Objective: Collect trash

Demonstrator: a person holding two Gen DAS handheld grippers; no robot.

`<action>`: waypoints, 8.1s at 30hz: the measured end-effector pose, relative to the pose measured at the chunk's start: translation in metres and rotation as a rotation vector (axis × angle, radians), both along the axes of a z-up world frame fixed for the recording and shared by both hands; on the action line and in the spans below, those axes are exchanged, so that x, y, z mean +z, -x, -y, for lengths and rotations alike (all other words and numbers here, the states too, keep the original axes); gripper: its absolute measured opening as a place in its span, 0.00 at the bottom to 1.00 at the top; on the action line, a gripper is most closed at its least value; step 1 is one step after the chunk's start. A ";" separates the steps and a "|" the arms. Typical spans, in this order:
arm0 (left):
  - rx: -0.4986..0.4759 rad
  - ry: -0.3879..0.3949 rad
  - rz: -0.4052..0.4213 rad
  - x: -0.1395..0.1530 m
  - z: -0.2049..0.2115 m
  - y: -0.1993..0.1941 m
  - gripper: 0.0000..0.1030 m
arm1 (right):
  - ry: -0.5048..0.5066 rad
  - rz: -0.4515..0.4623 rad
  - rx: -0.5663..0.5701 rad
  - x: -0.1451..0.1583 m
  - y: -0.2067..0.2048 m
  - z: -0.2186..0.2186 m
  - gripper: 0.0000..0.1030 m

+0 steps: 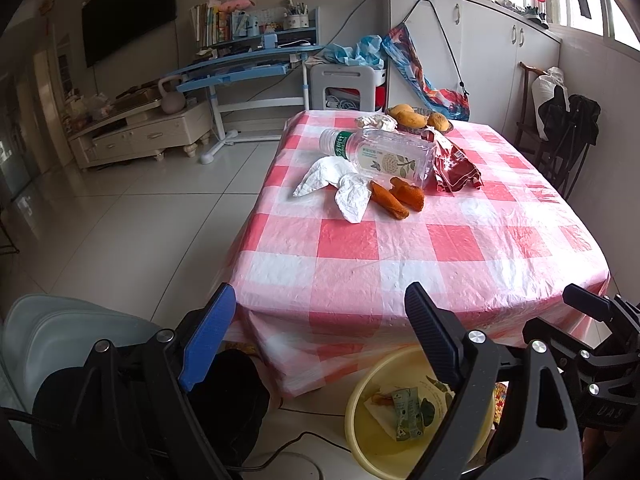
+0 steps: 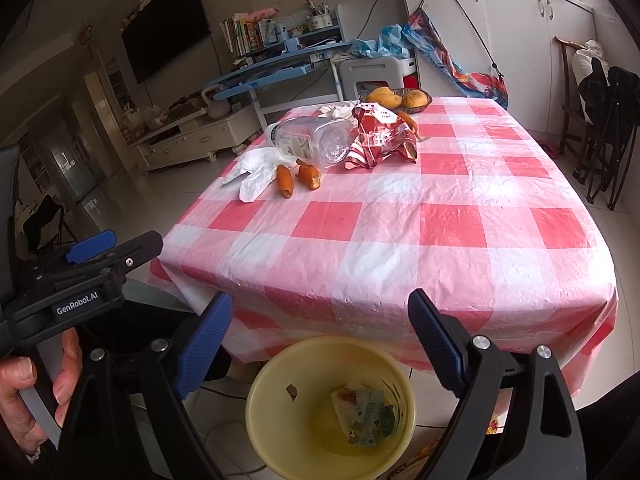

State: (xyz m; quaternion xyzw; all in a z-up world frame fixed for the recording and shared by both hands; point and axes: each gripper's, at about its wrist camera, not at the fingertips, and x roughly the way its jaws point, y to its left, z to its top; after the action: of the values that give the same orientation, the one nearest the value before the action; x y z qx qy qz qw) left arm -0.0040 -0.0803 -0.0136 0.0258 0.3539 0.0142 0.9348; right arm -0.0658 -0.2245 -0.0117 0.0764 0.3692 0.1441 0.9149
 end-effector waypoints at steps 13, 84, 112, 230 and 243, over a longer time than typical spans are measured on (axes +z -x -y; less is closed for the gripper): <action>0.000 0.001 0.000 0.000 0.000 0.000 0.81 | 0.004 -0.002 0.004 -0.001 0.001 -0.003 0.83; -0.108 0.092 -0.243 -0.048 0.014 -0.235 0.17 | -0.082 -0.186 0.212 -0.016 -0.140 -0.026 0.15; -0.135 0.218 -0.108 -0.003 -0.006 -0.084 0.09 | -0.227 -0.181 0.213 0.001 -0.045 -0.008 0.15; -0.044 -0.017 0.170 0.003 0.015 0.027 0.87 | 0.169 0.005 -0.213 -0.008 0.012 0.014 0.93; -0.044 -0.018 0.169 0.004 0.015 0.027 0.87 | 0.169 0.004 -0.212 -0.008 0.012 0.014 0.93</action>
State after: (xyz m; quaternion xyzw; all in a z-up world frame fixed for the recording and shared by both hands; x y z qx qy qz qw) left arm -0.0306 -0.0956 -0.0101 0.0407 0.2730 -0.0012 0.9612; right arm -0.0779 -0.2384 -0.0195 0.0375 0.3679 0.0152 0.9290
